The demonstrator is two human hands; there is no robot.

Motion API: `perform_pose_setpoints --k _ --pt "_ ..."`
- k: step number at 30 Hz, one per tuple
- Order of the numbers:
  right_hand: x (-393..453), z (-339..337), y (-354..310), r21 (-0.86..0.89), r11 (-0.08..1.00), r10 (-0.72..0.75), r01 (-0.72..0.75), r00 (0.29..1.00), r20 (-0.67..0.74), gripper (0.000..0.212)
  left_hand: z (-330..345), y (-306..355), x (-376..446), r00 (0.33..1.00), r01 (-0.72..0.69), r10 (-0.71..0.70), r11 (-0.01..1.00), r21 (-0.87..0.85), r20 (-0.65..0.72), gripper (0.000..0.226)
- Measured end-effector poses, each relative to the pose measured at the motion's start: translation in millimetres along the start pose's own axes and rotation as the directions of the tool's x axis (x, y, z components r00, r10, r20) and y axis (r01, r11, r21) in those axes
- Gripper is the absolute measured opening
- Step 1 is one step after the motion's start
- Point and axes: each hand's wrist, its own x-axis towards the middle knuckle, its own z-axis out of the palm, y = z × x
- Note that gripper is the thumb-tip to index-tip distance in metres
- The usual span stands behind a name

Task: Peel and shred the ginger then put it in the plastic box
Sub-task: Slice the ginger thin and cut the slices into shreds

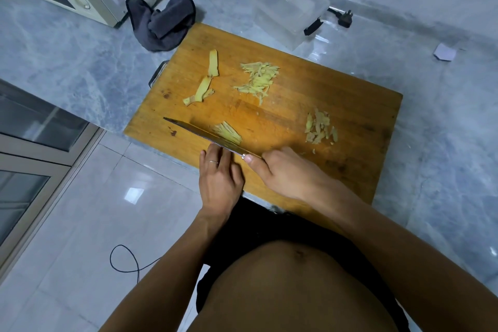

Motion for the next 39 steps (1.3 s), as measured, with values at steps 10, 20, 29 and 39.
perform_pose_setpoints --k 10,20,29,39 --pt "3.4 -0.6 -5.7 0.004 0.999 0.043 -0.044 0.998 0.035 0.062 0.0 -1.2 3.0 1.000 -0.020 0.020 1.000 0.009 -0.003 0.017" --pt "6.9 2.3 -3.6 0.031 0.997 0.063 -0.065 0.997 0.054 0.057 3.7 -1.7 -0.6 1.000 0.002 -0.002 1.000 0.025 0.012 0.024" --pt "-1.6 -1.9 -2.3 0.033 0.999 0.030 -0.030 0.999 0.020 0.059 1.7 -2.7 -0.7 0.999 -0.021 0.022 1.000 0.010 -0.028 0.016" --pt "5.7 0.6 -9.3 0.028 0.997 0.064 -0.065 0.996 0.055 0.062 2.9 -2.5 0.8 0.999 -0.003 0.001 1.000 -0.030 -0.042 0.020"
